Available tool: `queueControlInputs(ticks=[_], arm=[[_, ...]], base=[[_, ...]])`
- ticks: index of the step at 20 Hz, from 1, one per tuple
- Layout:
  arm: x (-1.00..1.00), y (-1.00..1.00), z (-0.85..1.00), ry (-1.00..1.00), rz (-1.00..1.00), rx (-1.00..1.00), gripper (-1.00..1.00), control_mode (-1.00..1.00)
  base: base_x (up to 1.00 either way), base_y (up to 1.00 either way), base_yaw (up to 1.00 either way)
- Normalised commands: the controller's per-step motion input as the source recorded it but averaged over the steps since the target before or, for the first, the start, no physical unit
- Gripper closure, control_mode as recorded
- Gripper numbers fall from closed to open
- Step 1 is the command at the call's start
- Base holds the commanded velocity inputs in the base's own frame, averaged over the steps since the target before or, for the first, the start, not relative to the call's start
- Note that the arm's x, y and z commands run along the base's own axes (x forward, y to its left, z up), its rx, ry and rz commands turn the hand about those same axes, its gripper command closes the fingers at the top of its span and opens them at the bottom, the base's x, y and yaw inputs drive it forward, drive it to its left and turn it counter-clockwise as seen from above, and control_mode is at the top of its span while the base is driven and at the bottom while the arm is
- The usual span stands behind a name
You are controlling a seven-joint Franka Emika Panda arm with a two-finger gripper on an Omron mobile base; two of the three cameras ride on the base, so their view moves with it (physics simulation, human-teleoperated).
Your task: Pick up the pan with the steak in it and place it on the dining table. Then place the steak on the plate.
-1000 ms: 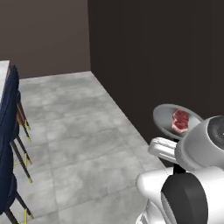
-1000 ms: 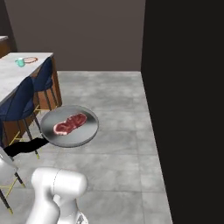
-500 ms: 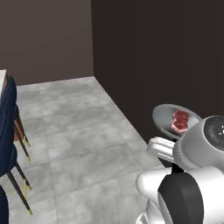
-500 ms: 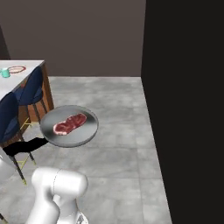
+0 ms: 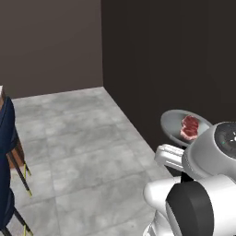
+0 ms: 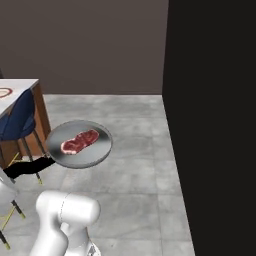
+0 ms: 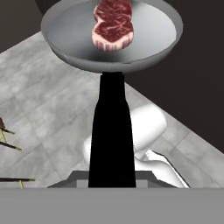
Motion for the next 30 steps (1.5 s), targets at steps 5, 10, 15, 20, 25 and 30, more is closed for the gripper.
queueControlInputs(ticks=[5,10,15,20,25,30], arm=[[0.0,0.0,0.0,0.0,0.0,0.0,1.0,1.0],[0.0,0.0,0.0,0.0,0.0,0.0,1.0,1.0],[0.0,0.0,0.0,0.0,0.0,0.0,1.0,1.0],[0.0,0.0,0.0,0.0,0.0,0.0,1.0,1.0],[0.0,0.0,0.0,0.0,0.0,0.0,1.0,1.0],[0.0,0.0,0.0,0.0,0.0,0.0,1.0,1.0]], base=[[1.0,-0.12,0.0],[1.0,-0.15,0.0],[1.0,-0.16,0.0],[1.0,-0.16,0.0],[1.0,-0.15,0.0],[0.93,-0.08,0.03]])
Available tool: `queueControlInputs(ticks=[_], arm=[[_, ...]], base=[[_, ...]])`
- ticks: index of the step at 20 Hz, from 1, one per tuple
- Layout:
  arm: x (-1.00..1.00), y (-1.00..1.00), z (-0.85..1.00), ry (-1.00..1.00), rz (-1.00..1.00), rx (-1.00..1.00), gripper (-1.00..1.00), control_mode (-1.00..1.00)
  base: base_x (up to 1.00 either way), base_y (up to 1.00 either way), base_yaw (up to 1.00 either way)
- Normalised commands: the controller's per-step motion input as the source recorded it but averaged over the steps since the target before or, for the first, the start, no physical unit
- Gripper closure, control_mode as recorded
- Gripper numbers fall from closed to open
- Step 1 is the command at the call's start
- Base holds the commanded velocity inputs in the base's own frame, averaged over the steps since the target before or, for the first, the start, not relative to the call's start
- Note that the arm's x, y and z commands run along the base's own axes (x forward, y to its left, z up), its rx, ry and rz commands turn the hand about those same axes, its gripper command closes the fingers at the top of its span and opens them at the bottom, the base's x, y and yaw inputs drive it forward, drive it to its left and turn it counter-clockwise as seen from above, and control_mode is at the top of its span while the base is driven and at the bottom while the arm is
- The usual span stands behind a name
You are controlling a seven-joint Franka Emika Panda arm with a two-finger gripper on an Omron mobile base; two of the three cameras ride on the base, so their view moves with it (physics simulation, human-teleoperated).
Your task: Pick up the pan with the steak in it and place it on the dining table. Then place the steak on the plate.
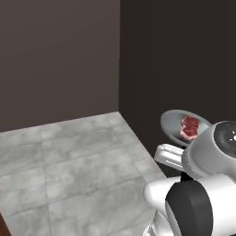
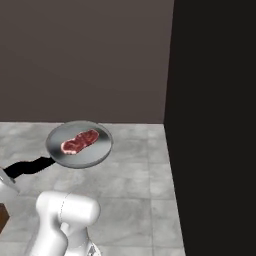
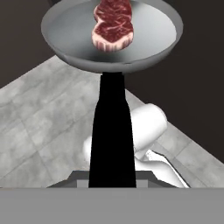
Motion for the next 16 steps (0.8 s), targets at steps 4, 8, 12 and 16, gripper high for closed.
queueControlInputs(ticks=[4,8,12,16], arm=[[0.0,0.0,0.0,0.0,0.0,0.0,1.0,1.0],[0.0,0.0,0.0,0.0,0.0,0.0,1.0,1.0],[0.0,0.0,0.0,0.0,0.0,0.0,1.0,1.0],[0.0,0.0,0.0,0.0,0.0,0.0,1.0,1.0]], base=[[0.1,0.04,0.42],[0.0,0.05,0.5],[0.0,0.05,0.5],[0.0,0.04,0.5]])
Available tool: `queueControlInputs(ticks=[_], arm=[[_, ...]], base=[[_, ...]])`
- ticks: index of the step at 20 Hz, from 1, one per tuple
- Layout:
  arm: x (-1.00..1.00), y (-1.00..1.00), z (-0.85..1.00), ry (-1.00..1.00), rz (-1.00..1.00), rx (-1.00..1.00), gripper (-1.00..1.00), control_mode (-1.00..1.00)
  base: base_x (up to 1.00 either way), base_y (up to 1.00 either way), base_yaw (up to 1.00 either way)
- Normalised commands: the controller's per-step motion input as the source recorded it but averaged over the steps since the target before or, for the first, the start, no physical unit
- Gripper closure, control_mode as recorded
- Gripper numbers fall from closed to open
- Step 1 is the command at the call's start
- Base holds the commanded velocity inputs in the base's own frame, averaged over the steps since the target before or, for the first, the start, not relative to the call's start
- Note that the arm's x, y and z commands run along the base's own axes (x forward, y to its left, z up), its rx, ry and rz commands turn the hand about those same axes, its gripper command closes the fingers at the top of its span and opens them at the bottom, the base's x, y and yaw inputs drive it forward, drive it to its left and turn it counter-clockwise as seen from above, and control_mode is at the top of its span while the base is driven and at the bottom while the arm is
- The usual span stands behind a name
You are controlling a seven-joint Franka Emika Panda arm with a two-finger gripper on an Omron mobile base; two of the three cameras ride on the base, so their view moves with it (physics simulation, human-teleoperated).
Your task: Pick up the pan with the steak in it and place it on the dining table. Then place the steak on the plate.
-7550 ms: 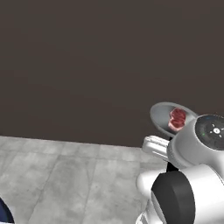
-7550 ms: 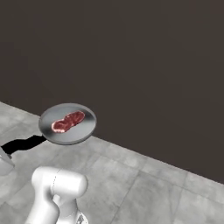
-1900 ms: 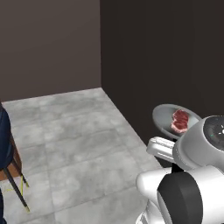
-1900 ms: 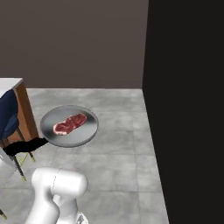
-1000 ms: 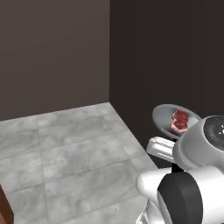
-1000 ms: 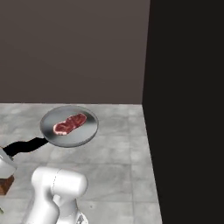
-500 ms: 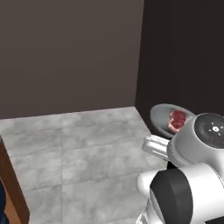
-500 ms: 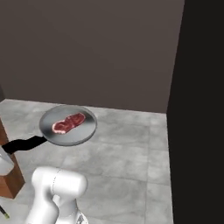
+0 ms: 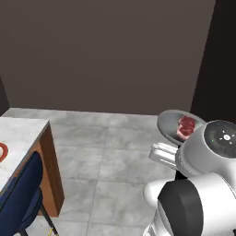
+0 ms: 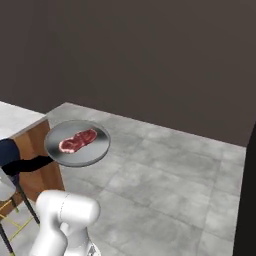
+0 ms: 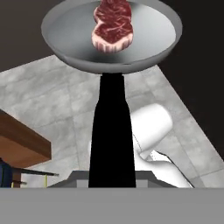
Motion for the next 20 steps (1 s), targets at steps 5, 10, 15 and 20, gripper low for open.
queueControlInputs(ticks=[5,10,15,20], arm=[[0.0,0.0,0.0,0.0,0.0,0.0,1.0,1.0],[0.0,0.0,0.0,0.0,0.0,0.0,1.0,1.0],[0.0,0.0,0.0,0.0,0.0,0.0,1.0,1.0],[0.0,0.0,0.0,0.0,0.0,0.0,1.0,1.0]], base=[[0.0,0.02,0.5],[0.0,0.03,0.5],[-0.04,0.1,0.48],[-0.07,0.04,0.5]])
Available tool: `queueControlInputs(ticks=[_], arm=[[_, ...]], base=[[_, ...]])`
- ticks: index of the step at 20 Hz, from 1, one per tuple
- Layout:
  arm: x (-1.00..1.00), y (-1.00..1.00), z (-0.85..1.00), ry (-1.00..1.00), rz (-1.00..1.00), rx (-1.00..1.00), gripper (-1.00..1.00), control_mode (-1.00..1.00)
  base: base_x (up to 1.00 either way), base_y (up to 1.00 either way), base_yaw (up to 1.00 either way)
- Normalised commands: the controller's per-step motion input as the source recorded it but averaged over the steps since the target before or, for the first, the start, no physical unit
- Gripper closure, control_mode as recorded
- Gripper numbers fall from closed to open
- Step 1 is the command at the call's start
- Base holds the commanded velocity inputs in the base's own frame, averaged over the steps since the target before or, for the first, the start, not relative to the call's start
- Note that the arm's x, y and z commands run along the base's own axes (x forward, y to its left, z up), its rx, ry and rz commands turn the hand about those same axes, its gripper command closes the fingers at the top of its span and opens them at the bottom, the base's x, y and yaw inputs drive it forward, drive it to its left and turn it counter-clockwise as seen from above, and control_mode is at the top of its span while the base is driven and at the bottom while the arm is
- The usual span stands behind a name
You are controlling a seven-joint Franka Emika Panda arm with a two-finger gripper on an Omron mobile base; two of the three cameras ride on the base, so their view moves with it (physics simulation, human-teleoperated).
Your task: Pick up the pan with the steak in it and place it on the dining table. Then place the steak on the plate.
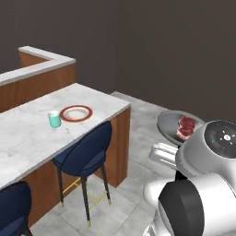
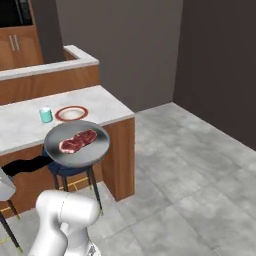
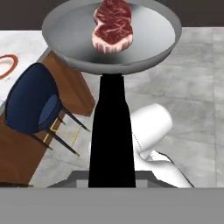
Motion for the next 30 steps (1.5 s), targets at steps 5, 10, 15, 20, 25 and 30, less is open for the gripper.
queueControlInputs(ticks=[5,10,15,20,25,30], arm=[[0.0,0.0,0.0,0.0,0.0,0.0,1.0,1.0],[0.0,0.0,0.0,0.0,0.0,0.0,1.0,1.0],[0.0,0.0,0.0,0.0,0.0,0.0,1.0,1.0],[0.0,0.0,0.0,0.0,0.0,0.0,1.0,1.0],[0.0,0.0,0.0,0.0,0.0,0.0,1.0,1.0],[0.0,0.0,0.0,0.0,0.0,0.0,1.0,1.0]], base=[[-0.04,0.0,0.5],[-0.04,0.0,0.5],[-0.04,0.0,0.5],[-0.04,0.0,0.5],[-0.06,0.0,0.5],[-0.08,-0.13,0.45]])
